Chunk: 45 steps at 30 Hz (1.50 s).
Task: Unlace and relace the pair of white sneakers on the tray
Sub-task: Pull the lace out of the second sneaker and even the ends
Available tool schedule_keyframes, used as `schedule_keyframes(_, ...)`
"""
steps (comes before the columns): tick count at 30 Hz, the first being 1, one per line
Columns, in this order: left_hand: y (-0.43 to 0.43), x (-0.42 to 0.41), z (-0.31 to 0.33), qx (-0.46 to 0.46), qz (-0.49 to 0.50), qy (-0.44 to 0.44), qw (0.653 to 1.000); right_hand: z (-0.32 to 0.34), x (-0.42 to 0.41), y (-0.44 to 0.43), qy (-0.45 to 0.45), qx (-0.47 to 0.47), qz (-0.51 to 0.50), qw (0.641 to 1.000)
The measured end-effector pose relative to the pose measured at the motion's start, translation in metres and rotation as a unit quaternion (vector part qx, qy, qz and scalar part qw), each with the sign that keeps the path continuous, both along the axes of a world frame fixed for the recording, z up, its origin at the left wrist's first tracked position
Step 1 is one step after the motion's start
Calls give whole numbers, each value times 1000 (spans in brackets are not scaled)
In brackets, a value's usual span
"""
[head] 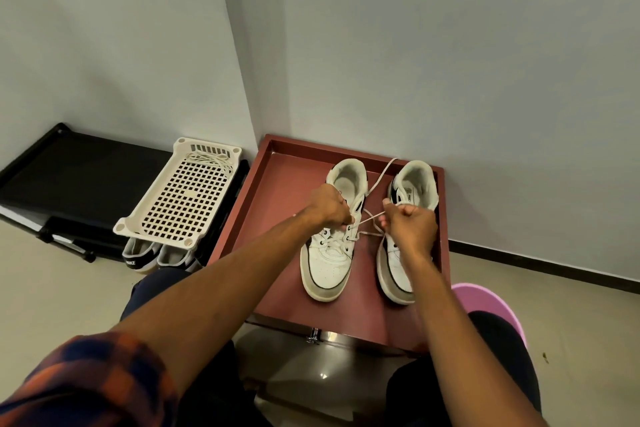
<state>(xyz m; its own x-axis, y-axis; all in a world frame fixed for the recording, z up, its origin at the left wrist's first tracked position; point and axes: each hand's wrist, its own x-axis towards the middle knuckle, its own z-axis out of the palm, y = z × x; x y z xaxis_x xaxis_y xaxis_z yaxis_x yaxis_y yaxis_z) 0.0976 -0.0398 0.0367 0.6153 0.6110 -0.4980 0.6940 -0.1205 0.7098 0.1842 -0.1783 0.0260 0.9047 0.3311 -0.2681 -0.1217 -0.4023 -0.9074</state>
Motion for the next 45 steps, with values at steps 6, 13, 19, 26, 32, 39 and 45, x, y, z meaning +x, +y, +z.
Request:
schedule_keyframes(6, 0, 2, 4, 11, 1, 11, 1000, 48, 110, -17, -29, 68, -105, 992)
schedule_keyframes(13, 2, 5, 7, -34, 16, 20, 999, 77, 161, -22, 4, 104, -160, 982)
schedule_keyframes(19, 3, 6, 9, -49, 15, 26, 998, 38, 95, -35, -60, -138, -91, 984)
schedule_keyframes(26, 1, 3, 0, -9, 29, 2, 1000, -2, -23, -18, 20, -46, -4, 999)
schedule_keyframes(32, 0, 0, 8, -24, 21, 6, 999, -22, -35, 7, 123, 19, -9, 992)
schedule_keyframes(39, 4, 5, 6, 0, -8, 28, 1000, -5, 1, -1, -18, -24, -3, 1000)
schedule_keyframes(45, 2, 5, 8, 59, -28, 55, 996, 5, 14, 4, -27, -44, 19, 998)
